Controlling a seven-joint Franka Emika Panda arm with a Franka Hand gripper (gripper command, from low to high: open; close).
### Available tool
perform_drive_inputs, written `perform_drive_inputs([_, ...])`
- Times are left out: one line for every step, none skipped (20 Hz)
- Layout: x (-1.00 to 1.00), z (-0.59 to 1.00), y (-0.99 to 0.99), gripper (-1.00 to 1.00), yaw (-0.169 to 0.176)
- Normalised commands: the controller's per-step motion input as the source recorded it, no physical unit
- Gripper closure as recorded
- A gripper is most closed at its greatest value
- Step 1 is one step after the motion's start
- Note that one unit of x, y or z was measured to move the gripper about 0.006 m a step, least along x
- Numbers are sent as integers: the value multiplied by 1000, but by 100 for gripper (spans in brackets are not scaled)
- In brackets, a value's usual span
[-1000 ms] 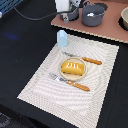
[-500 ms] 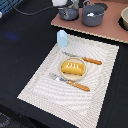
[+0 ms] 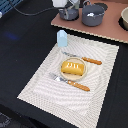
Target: Interact with the objects in diverse but meaningful ways.
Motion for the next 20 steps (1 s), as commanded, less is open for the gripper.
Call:
perform_drive_inputs([611, 306, 463, -100, -69])
perform_drive_inputs([574, 291, 386, -100, -68])
perform_drive_inputs([531, 254, 383, -100, -71])
perform_drive_inputs([429, 223, 337, -100, -74])
perform_drive_inputs([454, 203, 329, -100, -78])
perform_drive_inputs([514, 194, 329, -100, -89])
perform_drive_inputs([520, 209, 311, -100, -99])
perform_drive_inputs([486, 211, 297, -100, -109])
perform_drive_inputs([480, 200, 294, -100, -120])
perform_drive_inputs([474, 191, 274, -100, -122])
perform_drive_inputs([471, 180, 251, -100, -125])
perform_drive_inputs([517, 180, 257, -100, -124])
perform_drive_inputs([523, 177, 240, -100, -128])
perform_drive_inputs([489, 163, 254, -100, -129])
perform_drive_inputs([503, 177, 289, -100, -122])
perform_drive_inputs([520, 194, 337, -100, -115])
perform_drive_inputs([526, 200, 354, -100, -110])
perform_drive_inputs([520, 189, 397, -100, -105])
perform_drive_inputs([554, 186, 457, -100, -95])
perform_drive_inputs([534, 163, 474, -100, -93])
